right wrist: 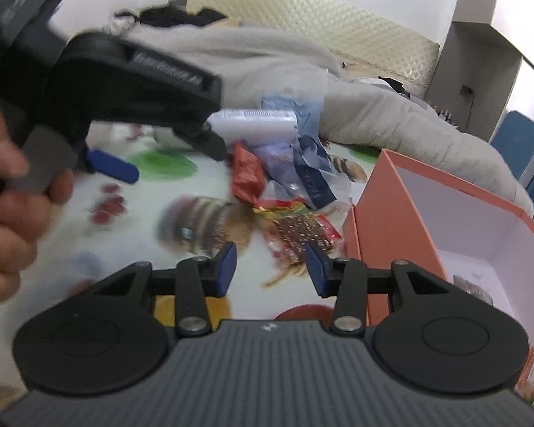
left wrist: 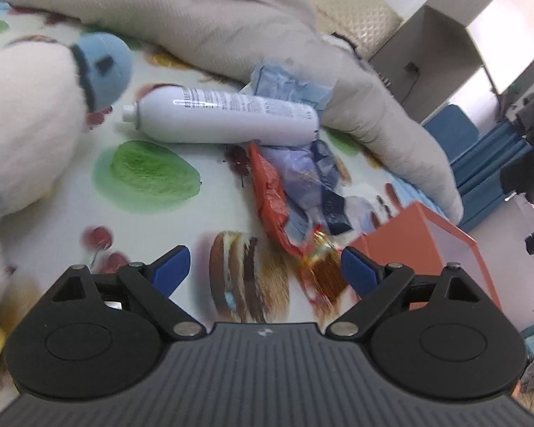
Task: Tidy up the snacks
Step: 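Grasp the red packet with the left gripper while the right reaches for the brown stick packet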
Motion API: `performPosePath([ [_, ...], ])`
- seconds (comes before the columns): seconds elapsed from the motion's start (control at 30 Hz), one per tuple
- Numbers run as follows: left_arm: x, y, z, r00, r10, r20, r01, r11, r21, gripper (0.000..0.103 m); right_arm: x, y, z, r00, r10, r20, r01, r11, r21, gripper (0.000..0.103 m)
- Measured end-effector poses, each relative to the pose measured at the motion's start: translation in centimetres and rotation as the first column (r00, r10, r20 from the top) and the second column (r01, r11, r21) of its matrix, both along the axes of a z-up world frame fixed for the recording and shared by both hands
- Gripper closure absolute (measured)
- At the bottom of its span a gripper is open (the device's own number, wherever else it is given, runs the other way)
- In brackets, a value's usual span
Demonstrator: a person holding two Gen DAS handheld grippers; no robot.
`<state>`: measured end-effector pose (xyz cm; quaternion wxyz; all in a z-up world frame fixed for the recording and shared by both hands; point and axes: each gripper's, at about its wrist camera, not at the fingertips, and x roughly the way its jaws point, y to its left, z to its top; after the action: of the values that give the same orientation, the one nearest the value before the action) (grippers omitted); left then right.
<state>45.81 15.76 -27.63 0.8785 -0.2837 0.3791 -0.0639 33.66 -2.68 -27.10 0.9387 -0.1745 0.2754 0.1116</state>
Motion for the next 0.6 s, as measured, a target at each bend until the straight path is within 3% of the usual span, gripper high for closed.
performPosePath([
  [0.1, 3.2, -0.4, -1.3, 1.0, -0.01, -0.01, 0.01, 1.0, -0.016, 0.01, 1.9, 0.8, -1.3, 1.0, 0.004, 0.014, -0.003, 0.999, -0.042, 0.058],
  [0.33, 10.3, -1.7, -3.3, 0.997, -0.043, -0.066, 0.047, 0.996, 0.069, 0.01, 5.2, 1.4, -3.5, 1.0, 0.02, 0.007, -0.02, 0.999, -0.036, 0.057],
  [0.43, 12.0, -1.8, -3.8, 0.997, -0.056, -0.053, 0.06, 0.994, 0.086, 0.01, 6.0, 1.6, -3.9, 0.999, 0.034, 0.021, -0.033, 0.999, -0.036, 0.057],
  [0.57, 13.2, -2.2, -3.7, 0.993, -0.108, -0.039, 0.11, 0.992, 0.064, 0.017, 7.1, 1.9, -4.5, 0.998, 0.058, 0.023, -0.056, 0.997, -0.06, 0.058],
  [0.6, 13.6, -2.4, -3.8, 0.991, -0.129, -0.042, 0.131, 0.989, 0.061, 0.024, 7.1, 2.0, -4.7, 0.998, 0.063, 0.026, -0.061, 0.996, -0.068, 0.059],
])
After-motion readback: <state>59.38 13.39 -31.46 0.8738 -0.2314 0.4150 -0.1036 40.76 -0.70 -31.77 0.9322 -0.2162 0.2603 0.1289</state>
